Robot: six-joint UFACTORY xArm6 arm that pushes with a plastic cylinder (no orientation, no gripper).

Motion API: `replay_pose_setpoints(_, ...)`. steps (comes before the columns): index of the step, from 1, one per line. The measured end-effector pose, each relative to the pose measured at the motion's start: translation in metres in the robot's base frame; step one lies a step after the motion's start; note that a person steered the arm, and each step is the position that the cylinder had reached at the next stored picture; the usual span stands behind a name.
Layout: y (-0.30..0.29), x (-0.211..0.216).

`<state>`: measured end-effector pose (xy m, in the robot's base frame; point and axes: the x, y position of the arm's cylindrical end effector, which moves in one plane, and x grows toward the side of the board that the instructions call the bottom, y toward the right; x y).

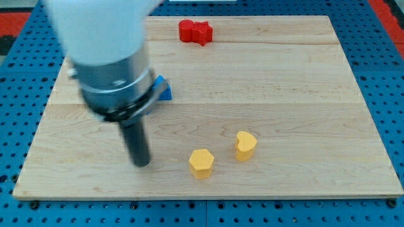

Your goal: Move yellow hexagon along with yellow heart to the bottom right

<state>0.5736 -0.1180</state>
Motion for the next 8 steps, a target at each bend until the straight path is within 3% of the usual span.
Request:
replay_pose_setpoints(1, 0.053, 0.028)
replay_pose_setpoints(2, 0.154, -0.016)
replay_pose_setpoints(3, 0.192, -0.049)
replay_pose_setpoints(4, 0.141, -0.051)
replay_pose_setpoints(5, 0.179, -0.079)
replay_pose_setpoints(6, 0.242, -0.081)
replay_pose_setpoints(8, 0.301, -0.081)
